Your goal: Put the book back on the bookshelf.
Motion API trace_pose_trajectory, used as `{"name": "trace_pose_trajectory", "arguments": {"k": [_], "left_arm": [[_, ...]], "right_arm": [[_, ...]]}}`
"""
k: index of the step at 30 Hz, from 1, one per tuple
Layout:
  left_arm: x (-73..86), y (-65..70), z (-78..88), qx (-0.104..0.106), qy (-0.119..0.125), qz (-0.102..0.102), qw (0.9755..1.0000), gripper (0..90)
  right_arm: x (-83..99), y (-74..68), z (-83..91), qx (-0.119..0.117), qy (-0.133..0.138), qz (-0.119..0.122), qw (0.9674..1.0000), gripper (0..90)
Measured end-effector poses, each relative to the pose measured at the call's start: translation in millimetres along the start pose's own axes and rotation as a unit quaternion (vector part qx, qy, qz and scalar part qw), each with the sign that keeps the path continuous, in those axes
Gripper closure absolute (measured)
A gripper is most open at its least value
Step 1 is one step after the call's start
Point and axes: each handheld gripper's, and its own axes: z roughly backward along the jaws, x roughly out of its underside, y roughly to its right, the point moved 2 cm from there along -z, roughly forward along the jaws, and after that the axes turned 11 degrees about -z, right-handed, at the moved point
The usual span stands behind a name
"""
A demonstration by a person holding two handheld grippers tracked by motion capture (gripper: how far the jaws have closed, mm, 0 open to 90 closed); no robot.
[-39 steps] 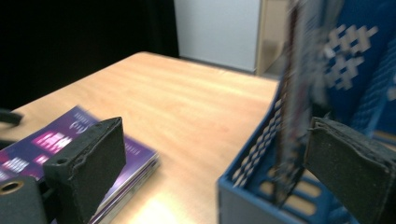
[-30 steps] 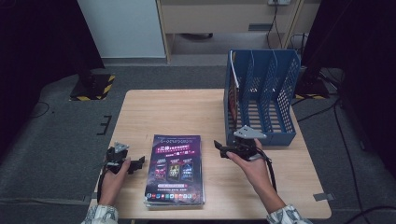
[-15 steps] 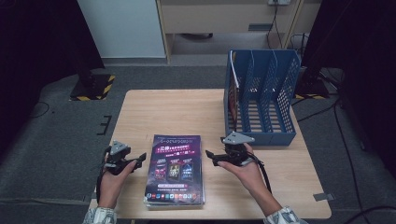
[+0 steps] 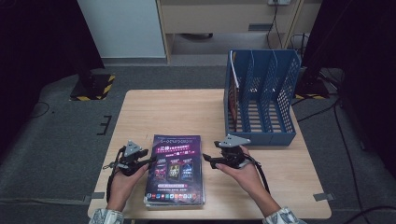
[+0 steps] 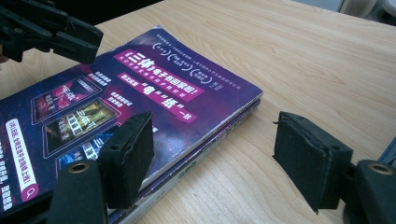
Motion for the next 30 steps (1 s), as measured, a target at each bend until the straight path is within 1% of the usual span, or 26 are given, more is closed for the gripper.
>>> {"name": "trace_pose_trajectory", "arguments": {"k": [2, 4, 5, 6, 7, 8, 16, 19, 21, 25, 28, 29, 30], "left_arm": [[3.0, 0.0, -4.1, 0.01, -0.007, 0.01, 0.9999, 51.7], [3.3, -0.7, -5.3, 0.019, -0.004, 0.02, 0.9996, 51.4], [3.4, -0.9, -6.1, 0.022, -0.004, 0.021, 0.9995, 50.9], [4.0, -0.6, -7.6, 0.031, -0.004, 0.024, 0.9992, 49.8], [4.4, 0.0, -8.6, 0.038, -0.002, 0.031, 0.9988, 48.9], [4.5, 0.3, -8.8, 0.039, -0.002, 0.03, 0.9988, 49.0], [2.5, 2.6, -8.2, 0.032, -0.005, 0.011, 0.9994, 51.3], [2.2, 3.0, -8.2, 0.031, -0.003, 0.01, 0.9995, 51.7], [1.5, 4.7, -8.9, 0.037, -0.002, 0.006, 0.9993, 53.7], [-1.8, 11.1, -11.2, 0.039, -0.005, -0.016, 0.9991, 53.8], [-2.9, 14.3, -12.3, 0.043, -0.006, -0.024, 0.9987, 53.7], [-3.3, 15.3, -12.6, 0.045, -0.006, -0.027, 0.9986, 53.6], [-3.5, 16.5, -13.1, 0.047, -0.005, -0.026, 0.9986, 53.5]], "right_arm": [[0.6, 0.2, -0.9, -0.002, -0.003, 0.001, 1.0, 28.0], [1.6, 0.2, -2.0, -0.003, -0.007, -0.001, 1.0, 27.7], [2.3, 0.0, -2.6, -0.003, -0.009, -0.001, 1.0, 27.5], [2.8, -0.1, -3.0, -0.005, -0.012, 0.0, 0.9999, 27.4], [3.2, -0.5, -3.5, -0.006, -0.013, -0.001, 0.9999, 27.2], [3.5, -0.7, -3.9, -0.006, -0.016, -0.001, 0.9999, 27.1], [8.6, -0.5, -8.6, -0.008, -0.031, -0.003, 0.9995, 26.8], [11.8, -0.8, -11.9, -0.009, -0.04, -0.003, 0.9991, 26.3], [14.1, -0.6, -14.2, -0.01, -0.047, -0.004, 0.9988, 25.3], [17.5, -0.7, -18.2, -0.015, -0.061, -0.008, 0.998, 22.4], [21.1, 0.5, -21.2, -0.02, -0.067, -0.021, 0.9973, 21.3], [22.3, 1.5, -22.7, -0.024, -0.069, -0.028, 0.9969, 20.4], [23.5, 2.2, -23.6, -0.031, -0.077, -0.04, 0.9958, 18.9]]}}
